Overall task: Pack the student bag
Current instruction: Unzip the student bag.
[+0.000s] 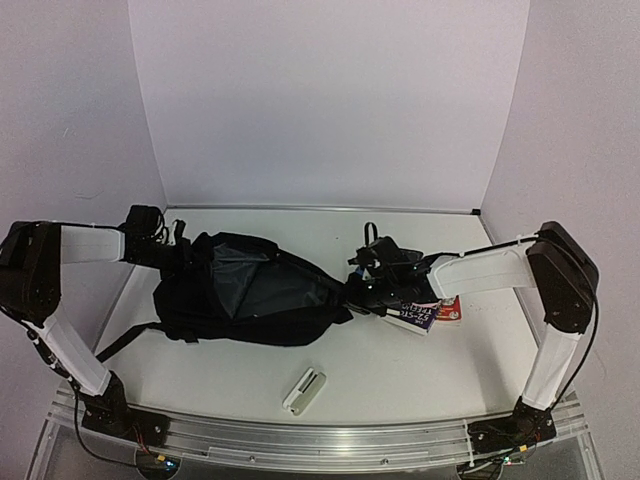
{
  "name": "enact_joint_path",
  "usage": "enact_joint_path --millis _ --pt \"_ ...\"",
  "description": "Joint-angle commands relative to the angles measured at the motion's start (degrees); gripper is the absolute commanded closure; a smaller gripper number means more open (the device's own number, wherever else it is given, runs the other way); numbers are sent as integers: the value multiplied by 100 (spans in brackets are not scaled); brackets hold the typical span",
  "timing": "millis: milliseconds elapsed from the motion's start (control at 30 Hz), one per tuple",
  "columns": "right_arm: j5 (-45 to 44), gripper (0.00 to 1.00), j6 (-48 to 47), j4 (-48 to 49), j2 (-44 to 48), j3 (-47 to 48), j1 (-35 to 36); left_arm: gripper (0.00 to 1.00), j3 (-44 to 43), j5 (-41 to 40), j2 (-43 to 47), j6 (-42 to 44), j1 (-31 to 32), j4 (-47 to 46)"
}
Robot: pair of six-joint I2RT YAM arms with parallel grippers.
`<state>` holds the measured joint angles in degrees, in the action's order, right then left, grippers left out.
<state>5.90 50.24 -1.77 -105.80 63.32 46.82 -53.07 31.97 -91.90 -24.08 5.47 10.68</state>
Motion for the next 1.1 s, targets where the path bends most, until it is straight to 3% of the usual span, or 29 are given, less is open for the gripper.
enact_joint_path --millis 0,100,333,467,533,700,867,1067 --pt "-260 100 -29 -166 9 -343 -332 100 362 250 175 -354 -785 -548" --pt "-243 100 -114 -174 63 -406 -392 100 431 561 220 -335 -1058 -550" --pt "250 100 -737 -165 -156 -9 -389 100 750 2043 -61 -377 -1038 -1379" --pt "400 99 -1042 -184 -24 211 -359 100 957 2155 96 -216 -749 -1445" --pt "379 90 -1119 -217 132 279 -353 100 986 2140 209 -149 -578 -1403" --pt "36 53 -1137 -604 615 448 -357 100 989 2031 272 -167 -331 -1377" --pt "-561 25 -1235 -1337 1165 662 -491 100 959 1946 140 -254 -330 -1448" --pt "-875 3 -1399 -1808 1943 387 -1183 91 901 1898 5 -380 -324 -1567"
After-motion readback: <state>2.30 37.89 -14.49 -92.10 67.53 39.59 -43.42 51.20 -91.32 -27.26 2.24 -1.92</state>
